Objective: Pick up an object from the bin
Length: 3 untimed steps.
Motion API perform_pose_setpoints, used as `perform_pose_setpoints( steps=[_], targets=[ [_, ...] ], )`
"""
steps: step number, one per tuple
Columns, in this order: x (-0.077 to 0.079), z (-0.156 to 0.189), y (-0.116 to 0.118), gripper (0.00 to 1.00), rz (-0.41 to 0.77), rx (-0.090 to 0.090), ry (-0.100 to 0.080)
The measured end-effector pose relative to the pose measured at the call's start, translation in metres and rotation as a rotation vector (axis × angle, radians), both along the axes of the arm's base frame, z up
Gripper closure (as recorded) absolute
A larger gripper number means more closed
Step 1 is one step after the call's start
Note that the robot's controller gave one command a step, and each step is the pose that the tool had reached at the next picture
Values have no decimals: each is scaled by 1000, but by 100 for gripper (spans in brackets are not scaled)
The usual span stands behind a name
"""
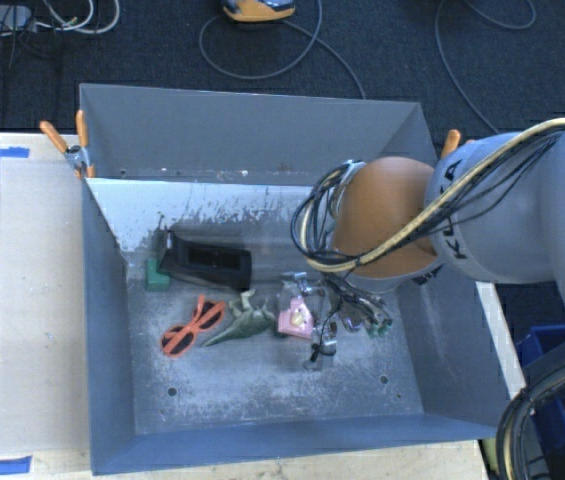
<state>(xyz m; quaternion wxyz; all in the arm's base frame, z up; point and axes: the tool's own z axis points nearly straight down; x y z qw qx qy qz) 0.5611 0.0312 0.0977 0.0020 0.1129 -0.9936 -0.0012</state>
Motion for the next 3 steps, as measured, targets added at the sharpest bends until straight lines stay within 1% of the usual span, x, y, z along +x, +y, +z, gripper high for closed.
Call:
perform_pose_setpoints(
  steps=[1, 2, 3],
  targets=[
    [30, -15, -17, 0, 1, -1, -3],
    [56, -27, -11, 100, -114, 1, -3],
    [56, -27, -11, 100, -114, 1, -3]
  ],
)
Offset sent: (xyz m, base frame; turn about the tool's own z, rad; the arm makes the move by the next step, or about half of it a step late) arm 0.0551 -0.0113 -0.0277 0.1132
